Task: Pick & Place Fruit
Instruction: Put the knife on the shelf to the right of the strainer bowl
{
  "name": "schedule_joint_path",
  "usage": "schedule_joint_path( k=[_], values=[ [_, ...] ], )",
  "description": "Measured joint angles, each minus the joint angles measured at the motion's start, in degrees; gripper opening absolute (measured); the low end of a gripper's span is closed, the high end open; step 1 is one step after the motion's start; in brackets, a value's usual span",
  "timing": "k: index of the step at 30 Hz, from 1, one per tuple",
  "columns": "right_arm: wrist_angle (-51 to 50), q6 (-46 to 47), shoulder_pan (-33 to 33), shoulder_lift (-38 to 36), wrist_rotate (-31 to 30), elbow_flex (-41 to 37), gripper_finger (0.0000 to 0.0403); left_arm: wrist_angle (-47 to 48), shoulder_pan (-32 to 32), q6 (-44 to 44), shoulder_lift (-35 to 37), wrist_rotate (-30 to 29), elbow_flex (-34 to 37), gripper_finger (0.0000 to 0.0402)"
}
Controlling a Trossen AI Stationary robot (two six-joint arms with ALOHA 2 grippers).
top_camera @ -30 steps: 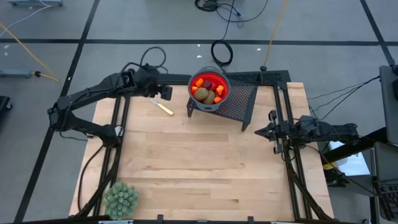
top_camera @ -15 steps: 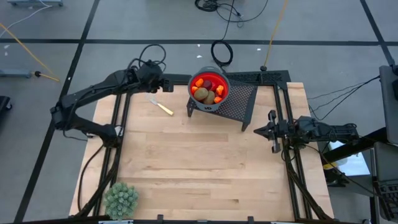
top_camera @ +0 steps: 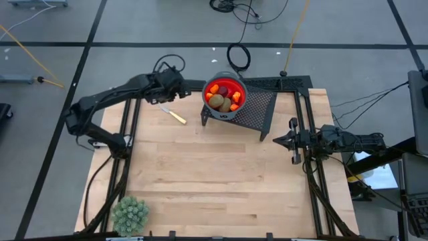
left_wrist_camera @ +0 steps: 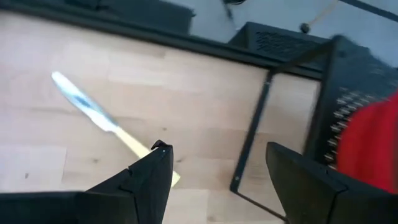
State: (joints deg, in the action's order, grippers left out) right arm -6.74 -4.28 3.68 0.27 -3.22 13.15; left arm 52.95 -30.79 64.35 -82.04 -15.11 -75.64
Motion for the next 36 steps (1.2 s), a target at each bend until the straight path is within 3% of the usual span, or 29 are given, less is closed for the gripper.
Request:
schedule_joint_path(
  k=[11,17,25,36],
  values=[
    [0.0,0.07,0.0,0.0,0.02,0.0,0.0,3.05,1.35,14.1,-8.0,-0.17,0.0,0.0255],
    [0.0,-0.31,0.0,0.0,0.04,0.0,0.0,11.75,1.77,25.18,-12.32,4.78,0.0,0.0255],
    [-0.01,-2.44,0.0,0.0,0.26,0.0,0.0,13.36,1.77,25.3,-15.33,7.99,0.02,0.0255],
    [-0.01,-2.46,0.0,0.0,0.28,0.0,0.0,10.92,-0.54,26.34,-15.26,8.15,1.1,0.0255]
  ],
)
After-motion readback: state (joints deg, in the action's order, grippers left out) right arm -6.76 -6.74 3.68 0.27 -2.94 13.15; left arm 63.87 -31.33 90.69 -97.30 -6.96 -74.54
